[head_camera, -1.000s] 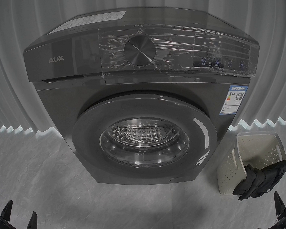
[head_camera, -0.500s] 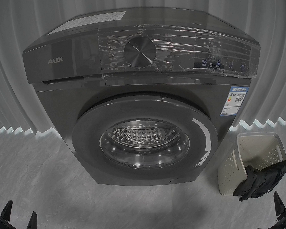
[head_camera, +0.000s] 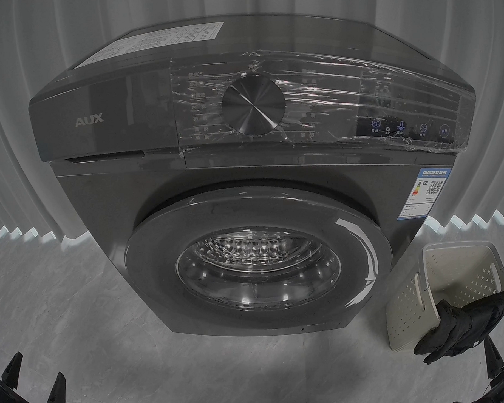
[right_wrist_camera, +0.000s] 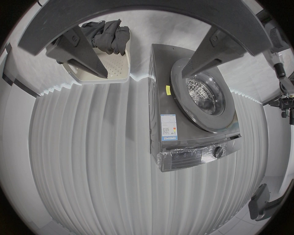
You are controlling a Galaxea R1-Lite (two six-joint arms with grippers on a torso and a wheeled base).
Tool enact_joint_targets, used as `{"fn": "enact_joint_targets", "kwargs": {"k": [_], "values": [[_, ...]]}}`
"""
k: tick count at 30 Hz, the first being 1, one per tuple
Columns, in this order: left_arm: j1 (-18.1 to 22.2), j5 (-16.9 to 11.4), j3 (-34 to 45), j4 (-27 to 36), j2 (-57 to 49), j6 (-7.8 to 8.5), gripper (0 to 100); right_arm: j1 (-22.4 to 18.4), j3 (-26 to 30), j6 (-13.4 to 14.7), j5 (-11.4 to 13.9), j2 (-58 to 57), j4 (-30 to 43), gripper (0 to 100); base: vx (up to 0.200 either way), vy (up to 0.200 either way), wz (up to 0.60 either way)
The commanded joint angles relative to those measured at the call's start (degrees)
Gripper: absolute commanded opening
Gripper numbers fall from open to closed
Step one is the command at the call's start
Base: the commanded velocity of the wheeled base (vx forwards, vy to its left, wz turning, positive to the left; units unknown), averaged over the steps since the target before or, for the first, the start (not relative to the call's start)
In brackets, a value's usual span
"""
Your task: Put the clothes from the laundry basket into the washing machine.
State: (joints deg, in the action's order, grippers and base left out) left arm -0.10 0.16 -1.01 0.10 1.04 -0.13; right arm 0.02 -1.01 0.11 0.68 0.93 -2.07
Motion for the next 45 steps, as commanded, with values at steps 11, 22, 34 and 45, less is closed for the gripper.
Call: {"fn": "enact_joint_targets", "kwargs": {"k": [11,22,34,45], "values": [[0.01,0.02,1.01,-0.01,-1.04,-0.04,100,-0.02,-16.13,-0.72,20.5,26.5,3.74,100,0.0,0.0,0.0],[0.01,0.02,1.01,-0.01,-1.04,-0.04,100,12.46,-14.72,-0.46,20.06,42.76,-6.28,100,0.0,0.0,0.0],[0.01,0.02,1.01,-0.01,-1.04,-0.04,100,19.31,-14.81,1.56,11.36,63.5,-24.47,100,0.0,0.0,0.0],[0.01,0.02,1.01,-0.01,-1.04,-0.04,100,22.39,-17.27,6.22,7.67,71.85,-33.08,100,0.0,0.109,0.0]]}}
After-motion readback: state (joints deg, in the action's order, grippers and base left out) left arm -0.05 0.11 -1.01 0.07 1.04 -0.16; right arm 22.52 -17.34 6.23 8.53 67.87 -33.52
